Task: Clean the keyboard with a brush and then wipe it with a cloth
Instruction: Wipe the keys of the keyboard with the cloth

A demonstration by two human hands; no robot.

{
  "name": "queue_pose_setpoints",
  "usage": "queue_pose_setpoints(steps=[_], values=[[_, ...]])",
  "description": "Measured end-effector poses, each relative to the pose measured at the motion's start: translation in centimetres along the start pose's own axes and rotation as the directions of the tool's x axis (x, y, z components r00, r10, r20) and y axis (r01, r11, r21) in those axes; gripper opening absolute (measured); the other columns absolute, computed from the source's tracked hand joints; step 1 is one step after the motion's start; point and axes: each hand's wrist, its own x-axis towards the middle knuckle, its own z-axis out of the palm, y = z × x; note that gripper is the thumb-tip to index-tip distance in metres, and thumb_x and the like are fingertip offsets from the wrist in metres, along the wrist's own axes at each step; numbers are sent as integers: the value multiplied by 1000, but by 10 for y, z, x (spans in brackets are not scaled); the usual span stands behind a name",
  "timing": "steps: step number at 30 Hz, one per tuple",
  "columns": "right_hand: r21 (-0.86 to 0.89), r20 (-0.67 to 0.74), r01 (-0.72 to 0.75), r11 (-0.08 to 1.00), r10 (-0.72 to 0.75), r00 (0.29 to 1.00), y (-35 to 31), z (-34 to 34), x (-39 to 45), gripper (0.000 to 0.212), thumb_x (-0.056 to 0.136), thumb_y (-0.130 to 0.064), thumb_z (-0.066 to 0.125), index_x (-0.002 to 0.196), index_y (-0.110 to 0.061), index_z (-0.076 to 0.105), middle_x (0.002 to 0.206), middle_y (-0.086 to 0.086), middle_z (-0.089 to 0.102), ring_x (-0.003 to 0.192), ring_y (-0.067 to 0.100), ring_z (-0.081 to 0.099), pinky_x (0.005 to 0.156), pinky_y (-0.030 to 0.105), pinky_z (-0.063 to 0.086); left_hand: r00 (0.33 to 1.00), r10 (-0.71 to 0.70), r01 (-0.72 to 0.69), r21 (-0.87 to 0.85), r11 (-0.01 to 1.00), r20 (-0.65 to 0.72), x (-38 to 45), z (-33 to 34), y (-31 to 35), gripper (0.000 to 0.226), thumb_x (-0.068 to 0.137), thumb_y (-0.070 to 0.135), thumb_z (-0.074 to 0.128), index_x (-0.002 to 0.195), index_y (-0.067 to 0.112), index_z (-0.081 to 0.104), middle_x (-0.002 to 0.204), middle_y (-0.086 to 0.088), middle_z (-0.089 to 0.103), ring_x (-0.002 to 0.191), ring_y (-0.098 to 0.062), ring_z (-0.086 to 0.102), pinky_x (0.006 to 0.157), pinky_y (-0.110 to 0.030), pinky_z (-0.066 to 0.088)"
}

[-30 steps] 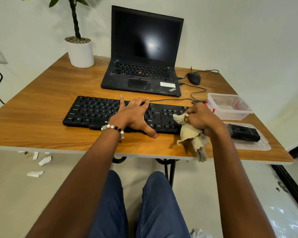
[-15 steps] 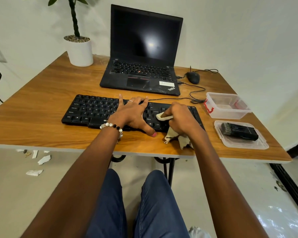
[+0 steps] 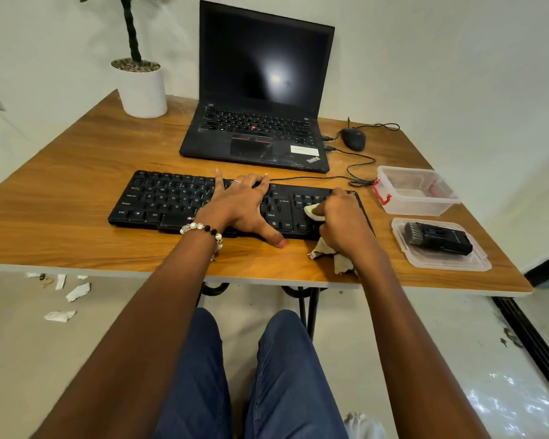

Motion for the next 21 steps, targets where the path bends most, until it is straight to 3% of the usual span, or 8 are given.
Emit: queue_pose_setpoints(steps=[3,6,9,11,13,16,21], values=[[20,41,-2,1000,1,999,3,-7,-1,33,87,-2,59,119,-4,66,125,16,55,114,31,52,90,37,51,1000,3,-3,-2,1000,3,0,1,0,144,45,90,59,154,21,-4,162,-1,0,148,-27,-2,108,-68,-16],[79,86,6,997,-12,996,7,-17,-3,28,88,1,57,112,-5,71,115,13,66,101,25,59,75,26,50,1000,5,-5,-1,1000,-2,1,1,0,143,45,91,59,154,22,-4,162,-1,0,148,-27,-2,107,-68,-17],[339,75,-53,939,29,997,12,-27,-3,25,91,-1,59,108,-12,73,115,5,65,90,10,51,60,14,37,1000,7,-7,-2,1000,-5,0,1,0,143,46,91,59,154,22,-4,162,-1,1,148,-26,-2,107,-68,-19],[498,21,-93,862,95,995,10,-25,-4,29,92,1,56,112,-14,72,117,4,64,82,4,49,63,15,38,1000,3,-3,0,1000,-4,0,1,0,144,45,90,60,154,21,-4,162,-1,1,148,-27,-2,107,-67,-19],[437,-27,-49,898,68,997,2,-16,-3,35,92,2,54,120,-16,68,124,5,61,95,6,51,80,19,42,1000,-1,1,3,1000,5,0,1,1,143,46,89,60,154,21,-5,162,-1,0,148,-27,-2,107,-67,-19],[160,-2,66,985,-67,998,-8,2,3,46,91,1,55,131,-22,60,130,7,48,121,24,43,99,32,40,1000,-4,4,15,1000,13,0,0,2,142,47,89,59,154,21,-6,162,-2,-1,148,-28,-2,107,-67,-18],[-74,0,67,995,-67,998,1,7,6,46,92,-7,58,136,-20,56,134,7,43,124,29,37,101,38,40,1000,3,-3,6,1000,11,0,0,1,143,46,90,58,154,21,-6,162,-2,-2,148,-27,-3,108,-67,-17]])
